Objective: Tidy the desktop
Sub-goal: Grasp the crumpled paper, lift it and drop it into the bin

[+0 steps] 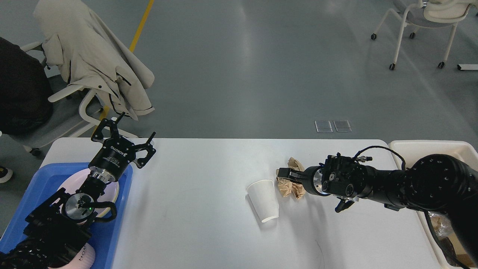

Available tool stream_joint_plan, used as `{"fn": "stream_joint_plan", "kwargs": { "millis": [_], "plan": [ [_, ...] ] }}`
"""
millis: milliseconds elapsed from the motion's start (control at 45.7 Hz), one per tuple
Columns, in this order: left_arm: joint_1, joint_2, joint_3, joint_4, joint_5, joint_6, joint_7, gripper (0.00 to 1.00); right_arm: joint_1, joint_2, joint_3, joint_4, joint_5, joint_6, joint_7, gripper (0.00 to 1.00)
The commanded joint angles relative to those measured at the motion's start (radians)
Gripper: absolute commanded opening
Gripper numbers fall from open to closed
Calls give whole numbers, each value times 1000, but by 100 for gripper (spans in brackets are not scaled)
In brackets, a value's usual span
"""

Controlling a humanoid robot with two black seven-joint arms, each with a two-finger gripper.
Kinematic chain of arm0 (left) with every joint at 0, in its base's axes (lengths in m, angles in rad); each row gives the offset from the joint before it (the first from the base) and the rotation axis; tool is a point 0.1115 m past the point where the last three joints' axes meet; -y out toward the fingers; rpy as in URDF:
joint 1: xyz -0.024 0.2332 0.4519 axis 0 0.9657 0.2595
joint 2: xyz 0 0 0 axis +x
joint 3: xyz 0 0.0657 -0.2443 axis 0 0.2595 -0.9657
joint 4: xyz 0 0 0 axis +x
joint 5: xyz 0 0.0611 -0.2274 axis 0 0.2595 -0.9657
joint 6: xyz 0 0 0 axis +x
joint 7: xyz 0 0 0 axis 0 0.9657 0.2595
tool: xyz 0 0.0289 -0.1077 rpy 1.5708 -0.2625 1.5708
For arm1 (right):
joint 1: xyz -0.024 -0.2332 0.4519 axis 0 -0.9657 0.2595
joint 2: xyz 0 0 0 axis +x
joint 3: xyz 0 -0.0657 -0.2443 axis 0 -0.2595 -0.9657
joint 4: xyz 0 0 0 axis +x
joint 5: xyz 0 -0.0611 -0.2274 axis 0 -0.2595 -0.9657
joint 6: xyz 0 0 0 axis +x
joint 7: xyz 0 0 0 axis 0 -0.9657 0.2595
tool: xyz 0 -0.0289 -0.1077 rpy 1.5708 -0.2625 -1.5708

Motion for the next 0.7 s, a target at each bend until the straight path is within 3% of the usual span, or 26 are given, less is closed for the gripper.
{"fn": "stream_joint_plan", "kwargs": {
  "millis": [0,22,44,66,547,679],
  "plan": [
    [0,0,0,0,0,-1,-1,100,-4,1,-1,-2,-9,-7,0,31],
    [0,0,0,0,0,1,1,100,-3,1,-1,-3,-12,-7,0,29],
    [0,0,0,0,-1,1,-1,100,-3,1,-1,-2,-14,-7,-2,21],
    [0,0,0,0,0,1,-1,100,-3,-1,-1,-2,-14,-7,-3,1],
    [0,0,0,0,0,-1,1,100,45,-41,-9,34,-14,27,-14,0],
    [0,0,0,0,0,1,-1,100,228,-192,-77,110,-52,128,-12,0]
  ]
}}
